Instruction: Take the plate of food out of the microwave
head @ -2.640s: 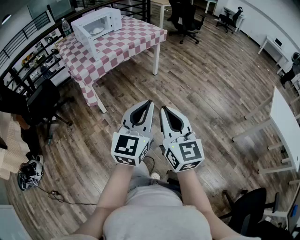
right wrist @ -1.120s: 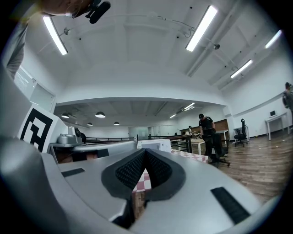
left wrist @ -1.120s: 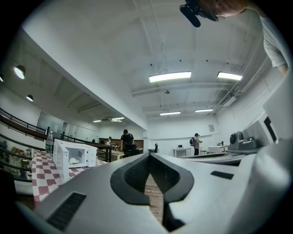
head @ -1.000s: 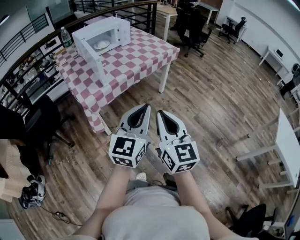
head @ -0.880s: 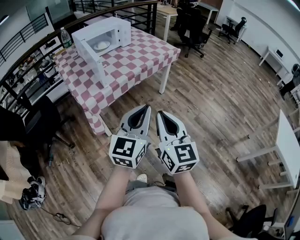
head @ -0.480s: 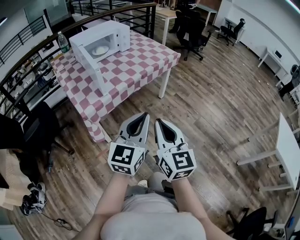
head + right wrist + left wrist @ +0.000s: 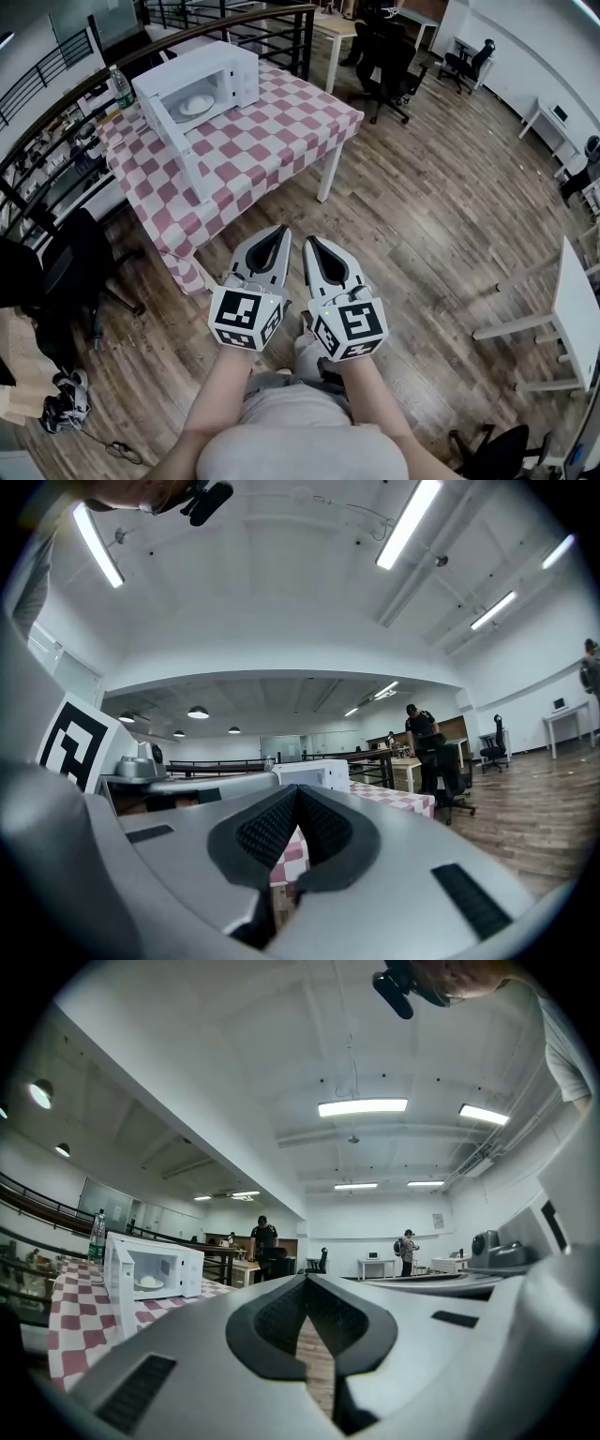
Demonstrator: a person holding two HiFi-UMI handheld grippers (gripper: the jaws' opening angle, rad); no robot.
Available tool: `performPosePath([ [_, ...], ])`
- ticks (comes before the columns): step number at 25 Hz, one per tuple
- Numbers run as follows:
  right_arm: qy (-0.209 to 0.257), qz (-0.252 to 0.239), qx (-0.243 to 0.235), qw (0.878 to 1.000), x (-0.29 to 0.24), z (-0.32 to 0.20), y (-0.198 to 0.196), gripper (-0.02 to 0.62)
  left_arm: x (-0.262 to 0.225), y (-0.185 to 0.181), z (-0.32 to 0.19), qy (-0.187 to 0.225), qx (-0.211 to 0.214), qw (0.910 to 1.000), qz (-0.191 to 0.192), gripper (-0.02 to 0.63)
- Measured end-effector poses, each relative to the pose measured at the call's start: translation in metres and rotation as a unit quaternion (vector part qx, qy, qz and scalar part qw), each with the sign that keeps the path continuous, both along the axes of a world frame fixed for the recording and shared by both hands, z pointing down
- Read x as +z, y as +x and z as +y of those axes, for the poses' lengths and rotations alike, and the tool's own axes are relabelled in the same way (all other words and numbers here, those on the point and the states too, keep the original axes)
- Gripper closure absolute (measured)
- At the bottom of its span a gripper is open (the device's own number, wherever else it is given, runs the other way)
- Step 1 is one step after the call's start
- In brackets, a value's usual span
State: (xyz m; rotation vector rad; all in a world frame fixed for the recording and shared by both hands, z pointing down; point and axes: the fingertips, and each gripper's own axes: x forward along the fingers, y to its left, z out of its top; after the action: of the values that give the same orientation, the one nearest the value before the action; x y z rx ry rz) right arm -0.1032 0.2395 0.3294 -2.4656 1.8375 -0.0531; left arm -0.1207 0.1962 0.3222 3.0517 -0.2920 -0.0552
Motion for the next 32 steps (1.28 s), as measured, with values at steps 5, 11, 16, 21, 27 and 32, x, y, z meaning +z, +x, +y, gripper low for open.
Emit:
performPosePath([
  [5, -0.002, -0.003, -0.001, 1.000, 0.002, -0.016, 0.035, 0.571, 0.003, 0.032, -0.017, -0.003, -0.005, 1.0000, -0.002, 0.606],
  [11, -0.004, -0.008, -0.017, 1.000, 0.005, -0.045, 0.070, 0.571, 0.006, 0.066, -0.044, -0.002, -0.018, 0.9998, -0.009, 0.606],
  [16, -0.002, -0.009, -0.039, 0.999, 0.003, -0.070, 0.097, 0.569, 0.004, 0.091, -0.067, -0.001, -0.038, 0.9992, -0.011, 0.606],
  [21, -0.002, -0.004, -0.059, 0.998, 0.001, -0.092, 0.125, 0.571, 0.003, 0.117, -0.086, -0.002, -0.058, 0.9983, -0.011, 0.606],
  [27, -0.007, 0.002, -0.084, 0.996, -0.001, -0.116, 0.161, 0.571, 0.002, 0.149, -0.112, -0.006, -0.086, 0.9962, -0.011, 0.606],
  [32, -0.011, 0.005, -0.109, 0.994, 0.001, -0.130, 0.186, 0.571, 0.003, 0.171, -0.127, -0.007, -0.114, 0.9934, -0.010, 0.606],
])
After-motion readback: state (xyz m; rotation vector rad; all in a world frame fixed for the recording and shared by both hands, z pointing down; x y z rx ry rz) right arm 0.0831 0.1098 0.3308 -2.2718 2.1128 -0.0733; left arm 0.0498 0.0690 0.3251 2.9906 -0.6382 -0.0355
